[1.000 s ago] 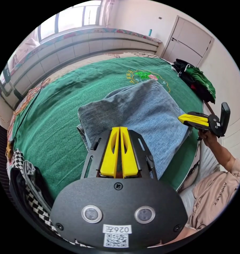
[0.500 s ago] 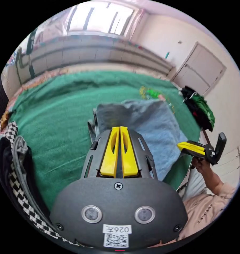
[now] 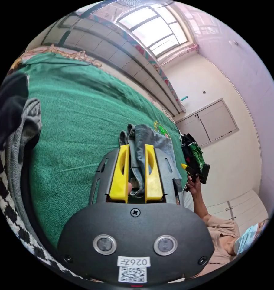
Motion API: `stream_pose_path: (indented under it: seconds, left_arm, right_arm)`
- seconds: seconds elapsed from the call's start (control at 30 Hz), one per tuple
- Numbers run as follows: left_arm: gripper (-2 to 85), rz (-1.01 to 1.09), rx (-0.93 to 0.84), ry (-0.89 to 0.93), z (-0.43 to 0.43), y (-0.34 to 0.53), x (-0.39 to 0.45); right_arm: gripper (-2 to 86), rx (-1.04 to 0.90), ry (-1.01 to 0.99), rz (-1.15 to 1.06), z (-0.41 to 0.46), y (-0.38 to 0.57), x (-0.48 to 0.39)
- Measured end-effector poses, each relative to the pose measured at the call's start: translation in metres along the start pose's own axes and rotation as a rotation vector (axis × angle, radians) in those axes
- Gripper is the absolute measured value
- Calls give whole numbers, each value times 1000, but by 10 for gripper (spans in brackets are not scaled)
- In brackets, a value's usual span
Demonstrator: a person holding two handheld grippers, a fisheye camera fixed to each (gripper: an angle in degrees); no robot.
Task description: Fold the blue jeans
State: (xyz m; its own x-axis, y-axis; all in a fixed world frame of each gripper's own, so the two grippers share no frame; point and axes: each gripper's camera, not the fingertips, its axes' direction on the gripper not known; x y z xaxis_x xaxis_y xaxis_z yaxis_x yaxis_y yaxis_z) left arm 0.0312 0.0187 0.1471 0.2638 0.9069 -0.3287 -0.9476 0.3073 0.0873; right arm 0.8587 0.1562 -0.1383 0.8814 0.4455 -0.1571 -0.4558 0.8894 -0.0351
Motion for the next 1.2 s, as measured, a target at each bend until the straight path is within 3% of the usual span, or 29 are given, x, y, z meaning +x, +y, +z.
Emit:
stream_pose_path:
  seconds: [0.1,0.37,0.67,0.77,1.0,1.2]
  left_arm:
    - [151,-16,-94,36,33,-25,-14]
    - [184,35,-111,14,45,-82,14]
    - [159,107,-190,-66,54,-151,53]
    - [134,135,-210,31,54,-172,61]
    - [102,121,-180,-5,8,-218,78]
    - [59,212,-39,-44,-99,-243,151]
  right_arm:
    - [76,-23,-112,87,-20,-25,54]
    - [127,-117,-396,222,9,-92,160]
    - [109,-203,-464,169,72,-88,197]
    - [94,-221,-476,170,105,-67,213]
    - [31,-254,-298,104,180,9,212]
    - [-5,-190,76,-142,233,95,118]
